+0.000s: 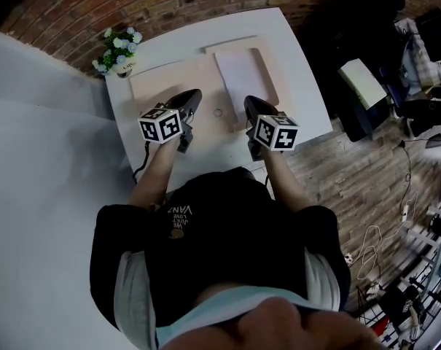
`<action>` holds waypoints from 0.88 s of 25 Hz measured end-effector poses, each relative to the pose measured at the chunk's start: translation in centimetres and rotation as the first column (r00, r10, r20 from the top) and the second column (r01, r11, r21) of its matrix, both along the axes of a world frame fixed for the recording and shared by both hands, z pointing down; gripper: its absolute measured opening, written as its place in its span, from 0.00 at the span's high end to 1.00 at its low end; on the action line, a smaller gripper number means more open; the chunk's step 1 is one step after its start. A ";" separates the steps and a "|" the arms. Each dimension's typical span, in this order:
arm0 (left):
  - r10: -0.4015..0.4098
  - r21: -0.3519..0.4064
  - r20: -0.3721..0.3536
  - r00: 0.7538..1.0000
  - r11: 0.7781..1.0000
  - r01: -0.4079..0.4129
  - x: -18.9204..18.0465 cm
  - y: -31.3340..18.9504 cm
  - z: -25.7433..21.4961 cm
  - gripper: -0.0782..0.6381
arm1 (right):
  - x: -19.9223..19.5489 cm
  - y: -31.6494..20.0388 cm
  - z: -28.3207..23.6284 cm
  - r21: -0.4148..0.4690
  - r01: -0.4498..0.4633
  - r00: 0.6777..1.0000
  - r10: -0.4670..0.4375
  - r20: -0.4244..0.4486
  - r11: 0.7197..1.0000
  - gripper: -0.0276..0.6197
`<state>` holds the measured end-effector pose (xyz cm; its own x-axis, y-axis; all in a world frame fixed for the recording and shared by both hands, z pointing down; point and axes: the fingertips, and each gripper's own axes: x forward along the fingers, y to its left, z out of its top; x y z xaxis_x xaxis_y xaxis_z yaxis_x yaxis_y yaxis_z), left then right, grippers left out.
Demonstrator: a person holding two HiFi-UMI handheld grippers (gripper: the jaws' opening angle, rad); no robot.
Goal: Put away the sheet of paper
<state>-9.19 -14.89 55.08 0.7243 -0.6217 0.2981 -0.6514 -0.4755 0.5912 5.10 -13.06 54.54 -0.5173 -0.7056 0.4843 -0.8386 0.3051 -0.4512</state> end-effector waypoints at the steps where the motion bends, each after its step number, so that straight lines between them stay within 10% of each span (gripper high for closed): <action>1: 0.004 0.012 0.003 1.000 1.000 -0.004 -0.2 0.1 -0.2 0.89 | -0.2 0.1 -0.1 0.006 -0.001 1.000 0.001 -0.002 1.000 0.96; 22: 0.107 0.188 0.060 0.993 0.975 -0.116 -2.4 2.5 -3.6 0.89 | -3.3 2.3 -2.4 0.150 -0.063 0.996 0.071 -0.047 0.987 0.96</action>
